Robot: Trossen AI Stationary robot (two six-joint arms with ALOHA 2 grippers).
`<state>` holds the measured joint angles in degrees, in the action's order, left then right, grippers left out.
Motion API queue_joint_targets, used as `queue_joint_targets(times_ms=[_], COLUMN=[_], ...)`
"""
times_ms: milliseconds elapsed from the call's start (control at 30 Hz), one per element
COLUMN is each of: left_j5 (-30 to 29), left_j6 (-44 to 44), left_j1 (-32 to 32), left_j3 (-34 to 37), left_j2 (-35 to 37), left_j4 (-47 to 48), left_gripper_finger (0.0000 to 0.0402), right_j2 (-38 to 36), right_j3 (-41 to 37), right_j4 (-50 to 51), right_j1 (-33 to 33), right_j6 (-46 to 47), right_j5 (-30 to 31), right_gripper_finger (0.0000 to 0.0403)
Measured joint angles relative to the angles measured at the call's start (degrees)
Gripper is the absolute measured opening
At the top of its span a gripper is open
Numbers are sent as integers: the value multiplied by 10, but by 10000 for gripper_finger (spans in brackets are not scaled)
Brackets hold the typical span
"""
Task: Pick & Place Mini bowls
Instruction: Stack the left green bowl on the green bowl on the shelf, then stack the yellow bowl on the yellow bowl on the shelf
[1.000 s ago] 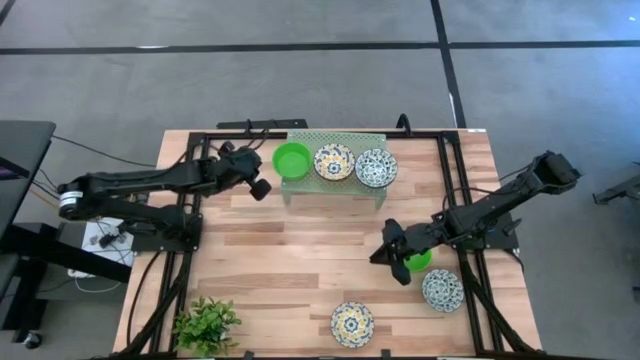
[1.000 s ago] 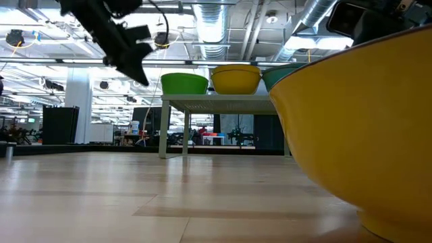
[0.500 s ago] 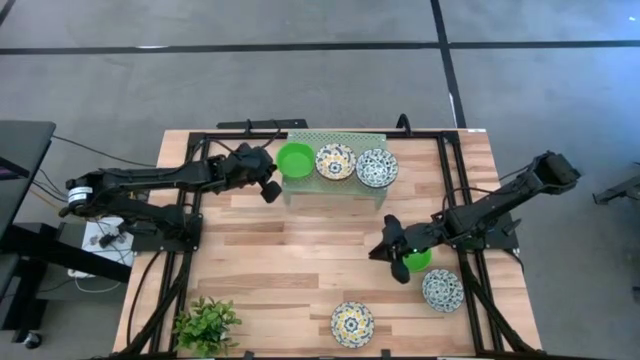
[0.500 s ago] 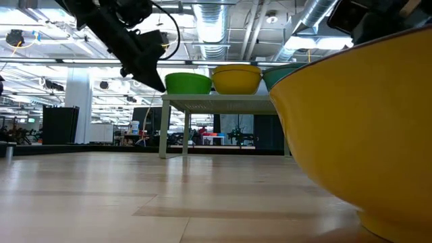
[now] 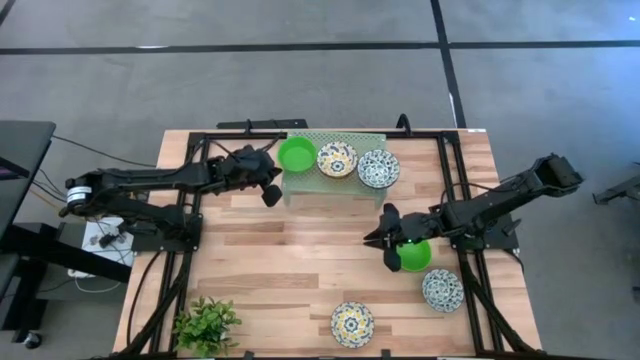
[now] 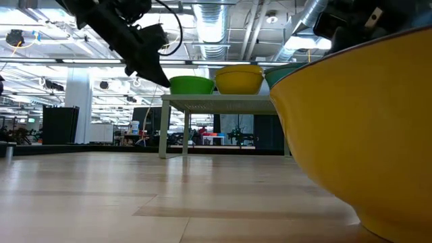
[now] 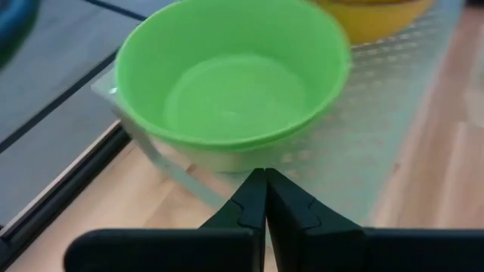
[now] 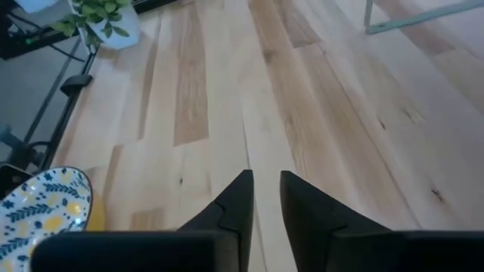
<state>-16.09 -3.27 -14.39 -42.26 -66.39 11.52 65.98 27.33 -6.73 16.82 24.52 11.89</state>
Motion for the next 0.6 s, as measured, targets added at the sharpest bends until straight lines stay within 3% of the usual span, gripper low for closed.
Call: queue_joint_targets(times_ms=[233, 367, 467, 600], left_j5=[34, 107, 148, 145], left_j6=[0, 43, 59, 61], left_j1=[66, 124, 175, 231], left_j3=[0, 0, 0, 0], left_j2=[33, 55, 57, 51], left_j4=[0, -2, -2, -5], left_gripper_finger=[9, 7, 12, 36], right_j2=[0, 0, 0, 25], right_j3=[0, 13, 28, 53], right_j4=[-31, -54, -80, -91], right_j1=[1, 15, 37, 73], right_j6=[-5, -7, -6, 3], right_j5=[-2, -14, -18, -15], right_gripper_finger=[119, 146, 155, 155])
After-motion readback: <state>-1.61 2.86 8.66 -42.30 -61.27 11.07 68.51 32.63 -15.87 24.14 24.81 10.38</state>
